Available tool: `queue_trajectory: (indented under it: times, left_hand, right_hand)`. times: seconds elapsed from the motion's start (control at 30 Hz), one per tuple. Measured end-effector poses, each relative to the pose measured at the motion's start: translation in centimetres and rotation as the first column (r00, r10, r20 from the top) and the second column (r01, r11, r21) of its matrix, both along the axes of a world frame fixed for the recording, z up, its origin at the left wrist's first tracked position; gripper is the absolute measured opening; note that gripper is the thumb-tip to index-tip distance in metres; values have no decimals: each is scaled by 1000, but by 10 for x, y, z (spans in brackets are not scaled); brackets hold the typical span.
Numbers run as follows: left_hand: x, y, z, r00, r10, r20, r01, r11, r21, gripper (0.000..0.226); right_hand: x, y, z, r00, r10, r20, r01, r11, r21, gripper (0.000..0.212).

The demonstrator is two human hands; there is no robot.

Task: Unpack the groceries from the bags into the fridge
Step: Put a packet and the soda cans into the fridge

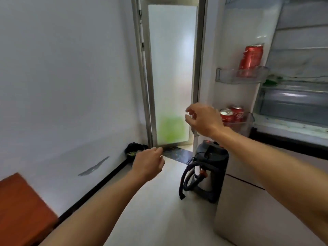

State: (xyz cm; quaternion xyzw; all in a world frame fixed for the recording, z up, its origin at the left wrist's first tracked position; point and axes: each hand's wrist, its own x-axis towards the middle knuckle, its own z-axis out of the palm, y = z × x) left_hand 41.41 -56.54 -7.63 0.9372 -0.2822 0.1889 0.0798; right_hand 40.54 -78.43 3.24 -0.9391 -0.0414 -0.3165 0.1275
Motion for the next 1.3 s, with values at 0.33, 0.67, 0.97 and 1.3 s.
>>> queue_trajectory:
  times: [0.33, 0.67, 0.97, 1.3]
  left_hand:
    - [-107, 254, -17, 890, 449, -86, -446, 894, 55, 21]
    - [-216, 505, -25, 737, 670, -89, -666, 743, 68, 17]
    - [-276, 688, -31, 598, 793, -113, -792, 607, 69, 17]
    - [-242, 830, -71, 511, 847, -150, -851, 523, 51, 24]
  right_hand:
    - [-25, 239, -72, 905, 363, -221, -377, 926, -22, 30]
    - [-58, 515, -100, 772, 569, -282, -601, 799, -34, 32]
    - [-96, 735, -120, 625, 690, -364, -757, 650, -67, 33]
    - [-34, 901, -160, 530, 750, -397, -834, 546, -82, 15]
